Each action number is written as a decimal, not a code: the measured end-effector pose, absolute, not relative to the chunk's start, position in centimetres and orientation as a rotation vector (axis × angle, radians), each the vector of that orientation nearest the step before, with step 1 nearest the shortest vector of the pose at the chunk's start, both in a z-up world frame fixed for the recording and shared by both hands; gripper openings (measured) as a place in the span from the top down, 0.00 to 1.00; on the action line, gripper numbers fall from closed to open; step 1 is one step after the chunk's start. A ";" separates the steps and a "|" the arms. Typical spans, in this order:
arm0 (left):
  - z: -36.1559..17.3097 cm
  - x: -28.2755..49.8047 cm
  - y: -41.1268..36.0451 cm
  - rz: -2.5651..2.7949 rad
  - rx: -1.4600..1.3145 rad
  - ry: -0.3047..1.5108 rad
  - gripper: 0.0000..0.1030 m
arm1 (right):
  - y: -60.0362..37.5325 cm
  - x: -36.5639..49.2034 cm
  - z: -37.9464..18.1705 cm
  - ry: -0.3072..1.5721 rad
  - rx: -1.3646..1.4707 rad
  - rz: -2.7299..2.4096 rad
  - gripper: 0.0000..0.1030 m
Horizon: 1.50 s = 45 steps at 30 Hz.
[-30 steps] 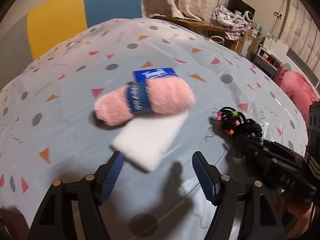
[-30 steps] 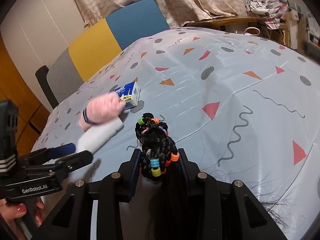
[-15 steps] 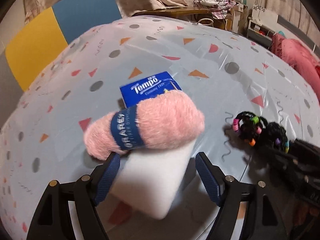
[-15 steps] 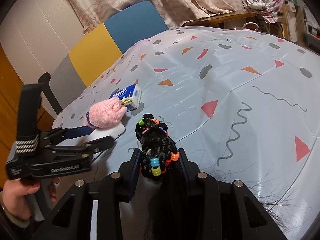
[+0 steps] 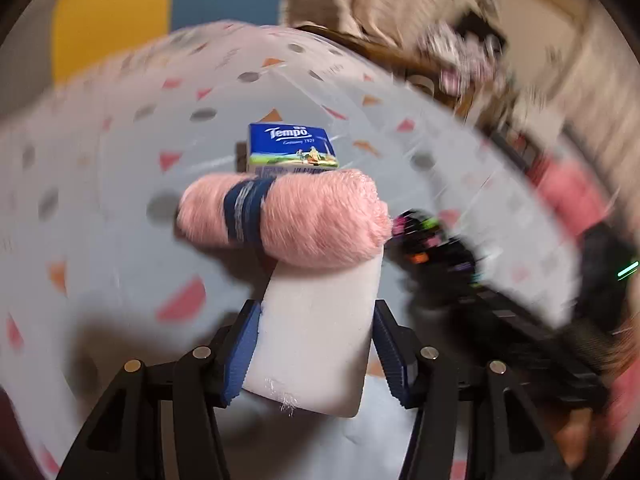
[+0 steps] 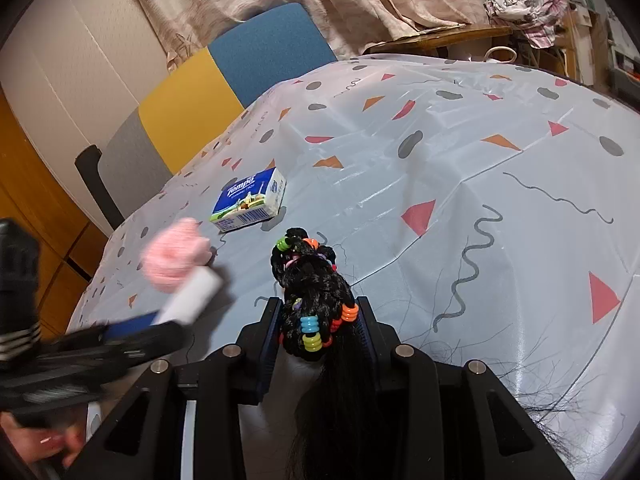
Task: Organize rigid objects
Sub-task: 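Grasp the white foam block under the pink dishcloth with the left gripper while the right holds the hair tie, then carry the white block into the gold tray and open the left gripper while the right holds the hair tie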
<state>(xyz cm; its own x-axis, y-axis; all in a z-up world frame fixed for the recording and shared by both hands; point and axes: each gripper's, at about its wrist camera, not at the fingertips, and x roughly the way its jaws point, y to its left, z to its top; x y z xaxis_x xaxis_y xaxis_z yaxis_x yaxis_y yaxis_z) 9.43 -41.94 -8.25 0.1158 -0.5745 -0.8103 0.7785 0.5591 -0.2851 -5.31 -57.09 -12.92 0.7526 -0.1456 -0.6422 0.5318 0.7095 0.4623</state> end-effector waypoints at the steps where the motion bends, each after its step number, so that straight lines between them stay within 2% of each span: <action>1: -7.7 9.4 -40.5 -1.021 0.131 1.088 0.45 | -57.0 -5.3 -12.9 0.615 0.681 -0.406 0.66; 4: -6.3 8.5 -37.5 -1.090 -0.013 1.094 0.45 | -56.8 -5.2 -12.8 0.623 0.667 -0.413 0.66; 22: -3.4 -0.1 -25.1 -1.060 0.003 0.947 0.45 | -55.1 -4.1 -12.2 0.689 0.524 -0.483 0.66; 34: -2.0 1.2 -12.9 -0.801 -0.078 0.841 0.45 | -53.7 -4.0 -11.4 0.677 0.434 -0.499 0.66; 45: -3.8 4.0 -0.9 -0.435 -0.179 0.829 0.45 | -52.2 -4.3 -10.9 0.675 0.376 -0.493 0.66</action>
